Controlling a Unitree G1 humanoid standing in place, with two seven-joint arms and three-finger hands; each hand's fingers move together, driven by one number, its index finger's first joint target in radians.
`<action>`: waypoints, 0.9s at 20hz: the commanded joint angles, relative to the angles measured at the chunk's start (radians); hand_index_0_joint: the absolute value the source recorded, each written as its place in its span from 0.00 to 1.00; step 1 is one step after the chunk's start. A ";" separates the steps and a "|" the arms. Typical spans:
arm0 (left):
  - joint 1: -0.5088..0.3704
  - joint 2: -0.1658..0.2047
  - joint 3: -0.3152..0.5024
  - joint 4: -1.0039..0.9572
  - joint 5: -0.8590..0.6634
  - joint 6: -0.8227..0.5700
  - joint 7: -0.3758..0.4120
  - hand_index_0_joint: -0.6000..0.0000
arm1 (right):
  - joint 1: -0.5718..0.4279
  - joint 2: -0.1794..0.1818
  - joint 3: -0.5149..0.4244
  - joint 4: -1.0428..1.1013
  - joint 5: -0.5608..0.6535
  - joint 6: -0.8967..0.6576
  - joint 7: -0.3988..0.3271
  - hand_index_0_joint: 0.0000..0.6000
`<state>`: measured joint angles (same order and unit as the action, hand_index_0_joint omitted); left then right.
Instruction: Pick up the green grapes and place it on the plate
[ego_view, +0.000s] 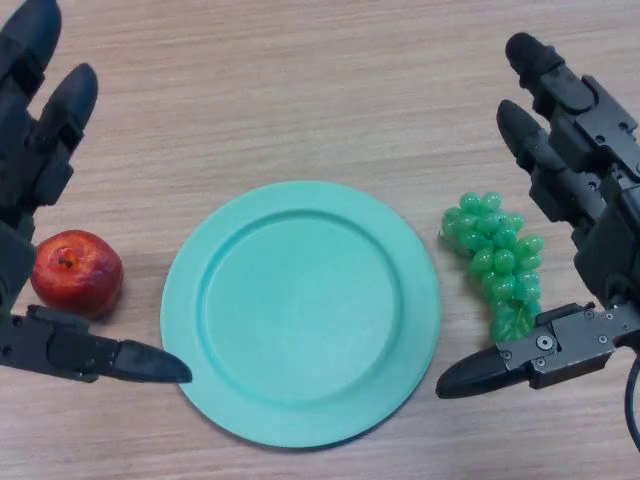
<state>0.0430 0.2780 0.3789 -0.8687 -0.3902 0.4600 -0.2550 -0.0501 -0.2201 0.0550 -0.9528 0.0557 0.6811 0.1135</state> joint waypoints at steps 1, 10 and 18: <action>0.001 0.023 0.108 -0.012 -0.034 -0.195 -0.027 1.00 | -0.035 -0.002 -0.010 -0.041 -0.038 -0.137 -0.021 0.00; -0.010 0.030 0.079 0.103 0.055 -0.306 -0.013 1.00 | -0.060 0.001 -0.001 0.130 -0.181 -0.212 -0.023 0.00; -0.031 0.035 0.038 0.139 0.114 -0.314 0.016 1.00 | -0.147 0.017 0.005 0.578 -0.386 -0.402 -0.116 0.00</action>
<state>0.0338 0.2711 0.3655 -0.6896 -0.2801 0.2867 -0.2702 -0.1604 -0.1983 0.0827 -0.2900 -0.2987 0.4116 0.0540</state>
